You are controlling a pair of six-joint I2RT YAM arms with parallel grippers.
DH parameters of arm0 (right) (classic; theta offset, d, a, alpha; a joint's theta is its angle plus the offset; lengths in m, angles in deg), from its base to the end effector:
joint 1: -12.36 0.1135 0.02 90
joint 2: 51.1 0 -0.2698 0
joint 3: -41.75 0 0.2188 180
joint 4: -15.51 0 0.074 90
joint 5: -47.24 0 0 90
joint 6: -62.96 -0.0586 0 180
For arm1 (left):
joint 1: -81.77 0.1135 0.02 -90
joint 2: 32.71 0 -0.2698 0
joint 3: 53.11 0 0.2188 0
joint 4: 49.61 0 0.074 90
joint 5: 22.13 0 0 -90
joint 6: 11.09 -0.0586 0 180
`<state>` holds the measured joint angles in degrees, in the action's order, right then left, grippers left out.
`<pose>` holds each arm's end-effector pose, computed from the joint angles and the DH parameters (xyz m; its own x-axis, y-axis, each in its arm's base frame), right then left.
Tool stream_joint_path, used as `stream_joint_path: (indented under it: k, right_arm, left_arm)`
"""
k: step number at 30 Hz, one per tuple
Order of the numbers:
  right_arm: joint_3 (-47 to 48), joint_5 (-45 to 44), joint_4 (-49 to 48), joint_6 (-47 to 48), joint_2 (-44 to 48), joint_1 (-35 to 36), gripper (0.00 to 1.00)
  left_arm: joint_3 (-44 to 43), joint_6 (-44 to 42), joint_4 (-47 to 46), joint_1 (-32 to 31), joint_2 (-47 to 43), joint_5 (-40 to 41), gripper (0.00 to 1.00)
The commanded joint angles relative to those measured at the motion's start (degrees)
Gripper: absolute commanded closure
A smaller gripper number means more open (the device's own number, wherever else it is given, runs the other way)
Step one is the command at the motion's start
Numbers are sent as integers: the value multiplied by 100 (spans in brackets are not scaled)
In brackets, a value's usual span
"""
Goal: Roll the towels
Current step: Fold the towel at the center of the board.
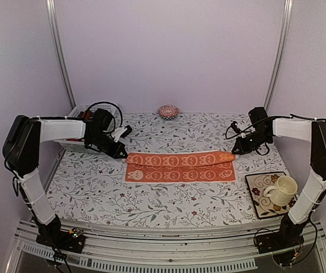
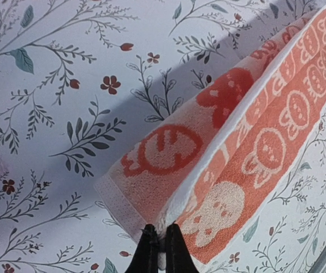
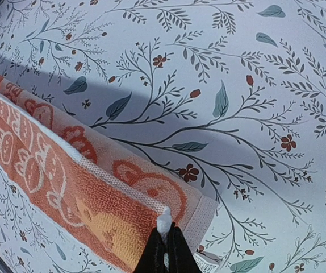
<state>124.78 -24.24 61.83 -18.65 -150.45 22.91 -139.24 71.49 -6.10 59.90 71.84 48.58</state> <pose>0.3243 0.0793 0.2032 -0.8175 -0.2930 -0.4958 -0.4411 0.8720 0.2120 0.3234 -0.1507 0.1914 -0.7480 0.4316 -0.5043 0.5974 0.7687 -0.2283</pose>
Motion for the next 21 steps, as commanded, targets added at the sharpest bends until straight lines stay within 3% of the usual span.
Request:
stream_joint_path:
  k: [1, 8, 14, 21]
  right_arm:
    - [-213, -116, 63, 0, 9, -1, 95]
    - [-798, 15, -671, 106, 378, 84, 90]
    - [-1808, 150, -2042, 502, 1178, 159, 90]
    - [-2318, 186, -2572, 967, 1511, 195, 89]
  left_arm:
    - [179, 74, 21, -12, -180, -161, 100]
    - [579, 81, -468, -23, -324, -276, 100]
    - [1235, -125, -1544, -26, -621, -397, 100]
    - [1836, -451, -2560, -24, -769, -256, 100]
